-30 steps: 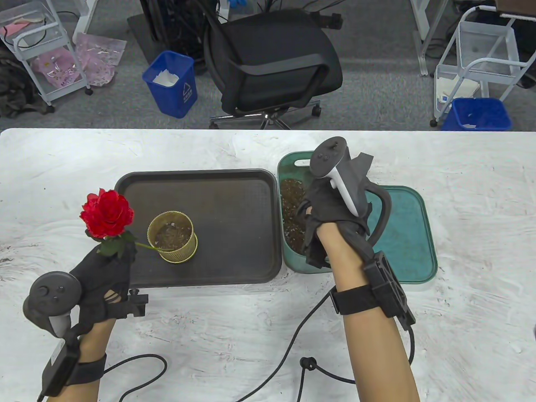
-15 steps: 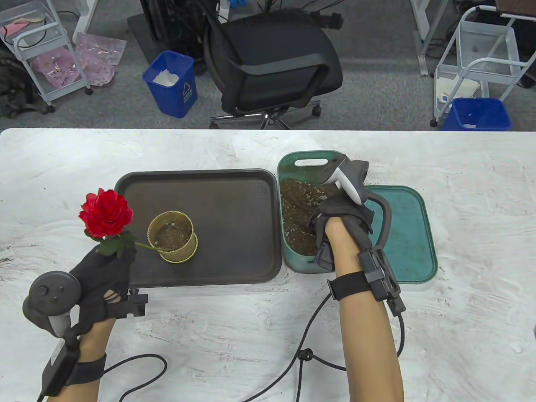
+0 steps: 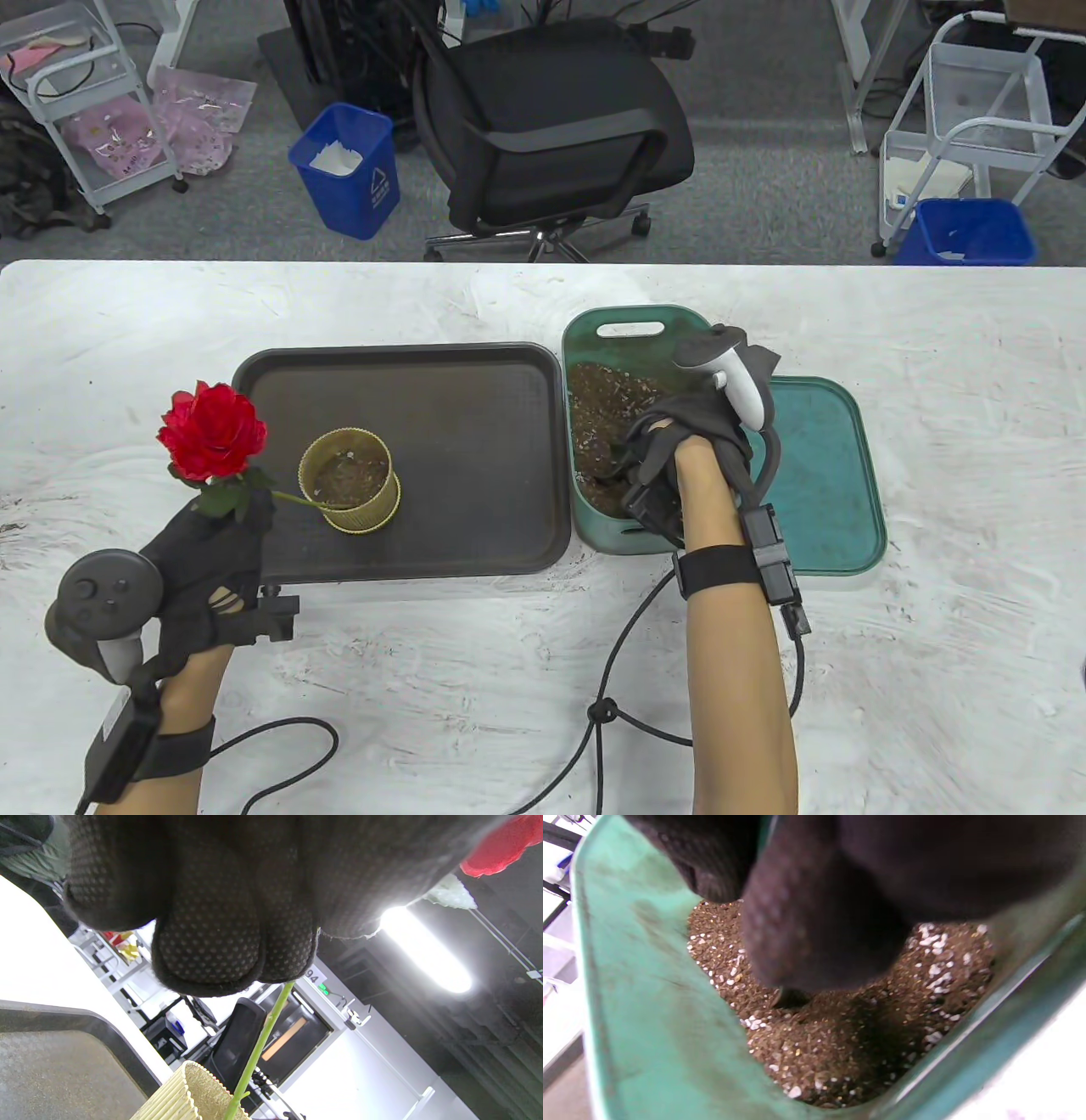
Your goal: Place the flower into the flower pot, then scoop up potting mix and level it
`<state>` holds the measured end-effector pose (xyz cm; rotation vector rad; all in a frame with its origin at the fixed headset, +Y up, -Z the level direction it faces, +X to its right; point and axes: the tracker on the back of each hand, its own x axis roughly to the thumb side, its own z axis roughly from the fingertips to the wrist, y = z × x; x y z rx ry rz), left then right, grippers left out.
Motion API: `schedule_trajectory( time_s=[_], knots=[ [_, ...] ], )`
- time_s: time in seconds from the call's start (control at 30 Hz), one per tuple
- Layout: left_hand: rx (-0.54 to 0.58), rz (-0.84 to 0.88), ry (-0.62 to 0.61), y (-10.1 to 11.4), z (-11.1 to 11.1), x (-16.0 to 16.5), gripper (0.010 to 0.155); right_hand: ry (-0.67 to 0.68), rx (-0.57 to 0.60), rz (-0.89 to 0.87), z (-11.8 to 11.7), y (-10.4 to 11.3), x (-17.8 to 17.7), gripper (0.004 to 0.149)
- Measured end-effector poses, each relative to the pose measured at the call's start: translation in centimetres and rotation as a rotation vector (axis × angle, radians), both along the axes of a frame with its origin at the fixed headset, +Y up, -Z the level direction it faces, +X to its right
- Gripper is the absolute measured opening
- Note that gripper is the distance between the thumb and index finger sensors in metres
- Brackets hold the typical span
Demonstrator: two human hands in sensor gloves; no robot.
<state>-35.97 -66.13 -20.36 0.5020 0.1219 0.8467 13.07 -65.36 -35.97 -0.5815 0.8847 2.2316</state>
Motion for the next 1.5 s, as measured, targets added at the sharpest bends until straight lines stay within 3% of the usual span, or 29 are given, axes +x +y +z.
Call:
schedule_trajectory(
  time_s=[0.23, 0.5, 0.93, 1.2, 1.5],
  knots=[
    [-0.001, 0.002, 0.001, 0.0, 0.0, 0.0, 0.043, -0.066, 0.038, -0.175, -0.2, -0.8, 0.4, 0.054],
    [0.002, -0.002, -0.004, 0.1, 0.0, 0.1, 0.042, -0.183, 0.085, -0.338, 1.1, -0.9, 1.4, 0.053],
    [0.002, 0.001, -0.006, 0.0, 0.0, 0.0, 0.042, -0.288, 0.249, -0.424, 3.5, 2.8, 2.8, 0.053],
    [0.001, 0.001, -0.004, -0.1, 0.0, 0.0, 0.042, -0.170, 0.297, -0.443, 4.0, 4.8, -0.2, 0.053],
    [0.000, 0.000, 0.001, -0.1, 0.1, 0.0, 0.042, 0.087, 0.263, -0.490, 3.9, 4.5, -8.8, 0.053]
  ],
)
